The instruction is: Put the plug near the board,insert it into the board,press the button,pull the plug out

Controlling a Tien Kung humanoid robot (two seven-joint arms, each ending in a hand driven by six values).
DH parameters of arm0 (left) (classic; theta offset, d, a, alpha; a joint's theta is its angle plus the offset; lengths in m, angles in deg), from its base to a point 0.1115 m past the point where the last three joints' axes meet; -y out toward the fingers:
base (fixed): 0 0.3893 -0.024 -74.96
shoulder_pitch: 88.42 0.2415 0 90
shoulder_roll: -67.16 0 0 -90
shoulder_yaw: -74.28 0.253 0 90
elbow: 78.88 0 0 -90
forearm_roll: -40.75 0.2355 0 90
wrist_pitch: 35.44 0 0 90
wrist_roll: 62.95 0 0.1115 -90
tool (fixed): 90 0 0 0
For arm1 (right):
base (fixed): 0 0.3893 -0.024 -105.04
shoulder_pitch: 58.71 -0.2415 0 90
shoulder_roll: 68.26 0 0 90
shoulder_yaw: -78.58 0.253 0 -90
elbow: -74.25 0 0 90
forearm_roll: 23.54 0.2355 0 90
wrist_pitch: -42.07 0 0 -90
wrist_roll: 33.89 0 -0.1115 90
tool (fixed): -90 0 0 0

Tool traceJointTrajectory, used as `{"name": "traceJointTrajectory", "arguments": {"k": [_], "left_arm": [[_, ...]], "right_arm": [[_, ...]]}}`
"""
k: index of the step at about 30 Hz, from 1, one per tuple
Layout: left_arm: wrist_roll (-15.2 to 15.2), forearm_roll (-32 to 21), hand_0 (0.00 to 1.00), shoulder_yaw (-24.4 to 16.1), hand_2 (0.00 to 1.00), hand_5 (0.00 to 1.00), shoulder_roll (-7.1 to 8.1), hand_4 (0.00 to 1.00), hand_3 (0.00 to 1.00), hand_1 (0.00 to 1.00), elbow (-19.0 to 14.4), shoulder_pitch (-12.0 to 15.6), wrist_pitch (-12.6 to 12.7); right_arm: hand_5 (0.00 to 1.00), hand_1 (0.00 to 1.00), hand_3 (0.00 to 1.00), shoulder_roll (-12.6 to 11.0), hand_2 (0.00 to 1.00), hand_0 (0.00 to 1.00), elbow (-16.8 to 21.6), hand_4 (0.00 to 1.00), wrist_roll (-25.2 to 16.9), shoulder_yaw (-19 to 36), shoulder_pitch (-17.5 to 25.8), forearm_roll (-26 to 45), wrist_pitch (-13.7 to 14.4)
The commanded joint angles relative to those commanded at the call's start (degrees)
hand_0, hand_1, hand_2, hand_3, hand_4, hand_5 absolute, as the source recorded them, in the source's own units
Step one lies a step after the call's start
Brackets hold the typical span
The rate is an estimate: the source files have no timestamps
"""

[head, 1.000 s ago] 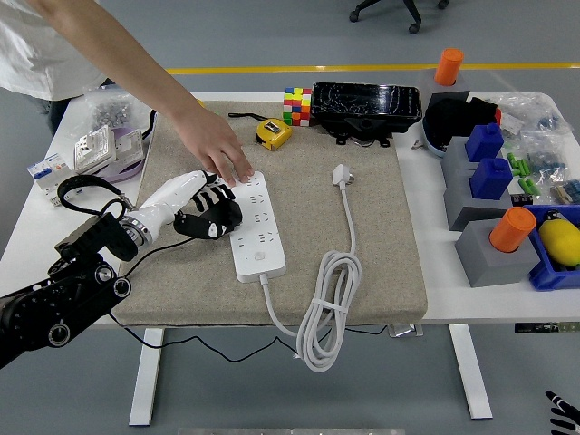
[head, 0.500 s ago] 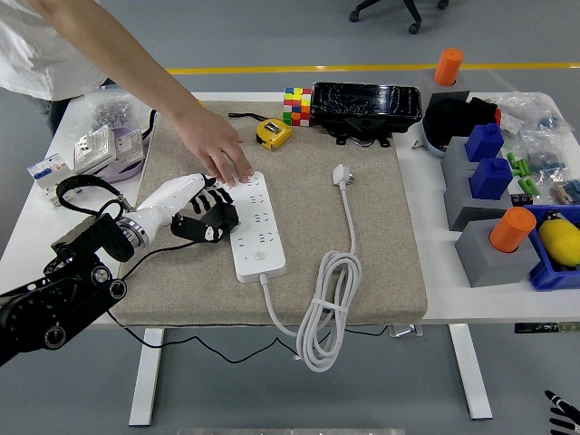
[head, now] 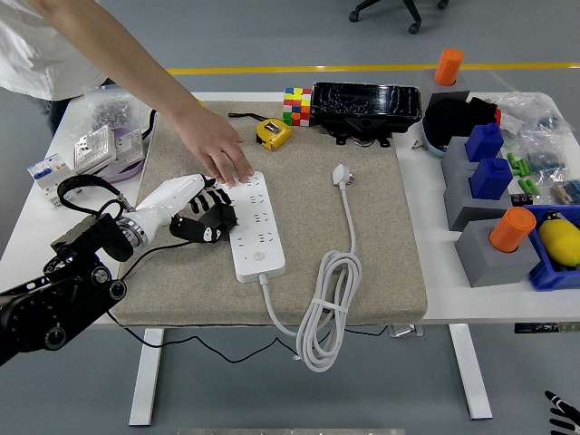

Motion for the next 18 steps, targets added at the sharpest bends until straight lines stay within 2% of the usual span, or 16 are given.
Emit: {"name": "traceJointTrajectory", "arguments": {"k": [4,5,16,17,18], "left_arm": [[1.2,-0.8,0.497,0.2,0.589,0.002,-0.14,0.965,0.59,0.521,0.5,0.0,0.4],[1.4,-1.0,0.733,0.2,0.906,0.281,-0.16,0.998,0.902,0.832,0.6,0.0,0.4],[2.3,-2.5,0.739,-0.4,0.939,0.324,-0.14,0.998,0.918,0.847,0.3,0.4,1.6],[2.6,-2.9,0.709,-0.8,0.894,0.368,-0.13,0.998,0.896,0.813,0.0,0.7,2.0],[2.9,-3.5,0.709,-1.4,0.894,0.368,-0.1,0.998,0.896,0.813,-0.4,1.0,2.5]], "right_arm": [[0.508,0.662,0.557,0.0,0.662,0.659,0.0,0.911,0.0,0.0,-0.1,0.0,0.0],[0.508,0.663,0.557,0.0,0.662,0.658,0.1,0.911,0.0,0.0,-0.1,0.0,0.0],[0.507,0.662,0.557,0.1,0.661,0.658,0.1,0.911,0.0,-0.1,0.0,0.1,0.0],[0.507,0.662,0.557,0.0,0.662,0.657,0.1,0.911,0.0,-0.1,0.1,0.1,0.0],[0.507,0.662,0.557,0.0,0.662,0.657,0.1,0.911,0.0,-0.1,0.1,0.1,0.0]]}}
